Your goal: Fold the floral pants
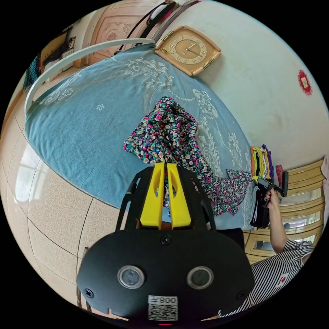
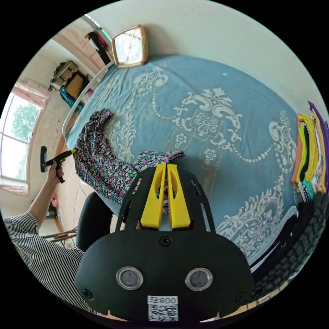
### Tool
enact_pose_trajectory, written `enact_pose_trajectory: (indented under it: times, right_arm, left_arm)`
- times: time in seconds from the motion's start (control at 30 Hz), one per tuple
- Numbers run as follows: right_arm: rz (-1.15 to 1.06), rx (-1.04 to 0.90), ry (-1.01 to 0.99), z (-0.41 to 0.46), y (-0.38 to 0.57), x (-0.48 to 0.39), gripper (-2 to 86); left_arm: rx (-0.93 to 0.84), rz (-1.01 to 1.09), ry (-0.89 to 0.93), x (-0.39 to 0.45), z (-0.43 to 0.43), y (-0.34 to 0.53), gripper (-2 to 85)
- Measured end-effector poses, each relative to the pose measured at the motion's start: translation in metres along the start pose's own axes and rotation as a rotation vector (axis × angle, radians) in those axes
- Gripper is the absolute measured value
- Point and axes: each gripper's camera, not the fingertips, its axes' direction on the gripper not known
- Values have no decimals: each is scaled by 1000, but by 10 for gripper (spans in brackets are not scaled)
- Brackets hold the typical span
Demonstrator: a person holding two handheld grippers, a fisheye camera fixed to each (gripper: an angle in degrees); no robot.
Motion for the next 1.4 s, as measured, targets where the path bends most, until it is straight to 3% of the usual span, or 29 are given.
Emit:
enact_pose_trajectory:
  times: [0.17,0.27,0.53,0.77,1.03,1.2,1.4]
  right_arm:
    - [227,235,42,-142,51,79,3]
    - [326,237,86,-179,63,119,3]
    - [542,30,91,-102,83,174,-1]
    - [359,38,42,-65,100,119,8]
    - [86,-67,130,-5,88,33,58]
    - [-73,-91,212,30,75,-10,63]
    - [-76,-182,343,69,65,-22,10]
  left_arm:
    - [54,53,74,17,-12,-7,13]
    - [13,70,75,27,1,-11,14]
    - [-51,33,-27,38,37,-4,24]
    - [-39,194,-20,79,44,-15,55]
    - [-184,482,-97,176,134,-55,80]
    - [-255,532,-205,199,176,-68,63]
    - [-271,500,-212,205,195,-75,12]
